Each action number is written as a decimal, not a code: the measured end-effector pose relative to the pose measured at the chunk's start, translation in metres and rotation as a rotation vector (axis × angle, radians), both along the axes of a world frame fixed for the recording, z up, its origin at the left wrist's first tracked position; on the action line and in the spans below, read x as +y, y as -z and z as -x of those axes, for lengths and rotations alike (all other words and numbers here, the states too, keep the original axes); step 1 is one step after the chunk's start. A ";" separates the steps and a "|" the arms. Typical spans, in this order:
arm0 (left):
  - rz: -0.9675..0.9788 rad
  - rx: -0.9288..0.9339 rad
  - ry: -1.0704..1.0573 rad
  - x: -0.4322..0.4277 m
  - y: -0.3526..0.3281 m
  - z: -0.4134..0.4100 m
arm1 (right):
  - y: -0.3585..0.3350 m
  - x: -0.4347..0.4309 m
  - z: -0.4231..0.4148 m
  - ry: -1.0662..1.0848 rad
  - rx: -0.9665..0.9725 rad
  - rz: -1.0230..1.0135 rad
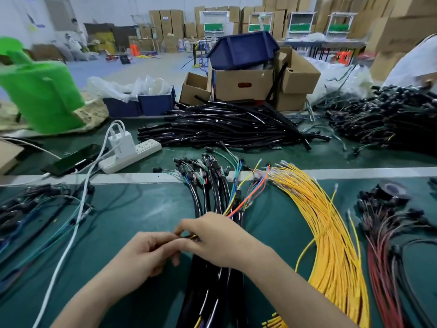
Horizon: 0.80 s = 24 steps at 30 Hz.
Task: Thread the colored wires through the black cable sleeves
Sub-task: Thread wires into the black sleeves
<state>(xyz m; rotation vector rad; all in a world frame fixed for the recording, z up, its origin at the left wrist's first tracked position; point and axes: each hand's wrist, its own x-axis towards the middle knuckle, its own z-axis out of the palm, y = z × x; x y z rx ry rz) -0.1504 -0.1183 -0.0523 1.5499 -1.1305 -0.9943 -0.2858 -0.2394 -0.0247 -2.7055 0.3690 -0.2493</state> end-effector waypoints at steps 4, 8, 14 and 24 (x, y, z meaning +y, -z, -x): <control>0.097 -0.179 -0.327 -0.005 0.004 0.003 | 0.022 -0.003 0.004 -0.042 -0.238 -0.124; 0.273 0.151 -0.625 -0.009 0.012 0.013 | 0.029 -0.001 0.002 0.100 -0.395 -0.135; 0.434 0.534 -0.787 -0.017 0.011 0.022 | 0.029 0.001 -0.001 0.168 -0.426 -0.133; 0.445 0.382 -0.638 -0.013 0.005 0.029 | 0.034 0.004 -0.001 0.180 -0.373 -0.078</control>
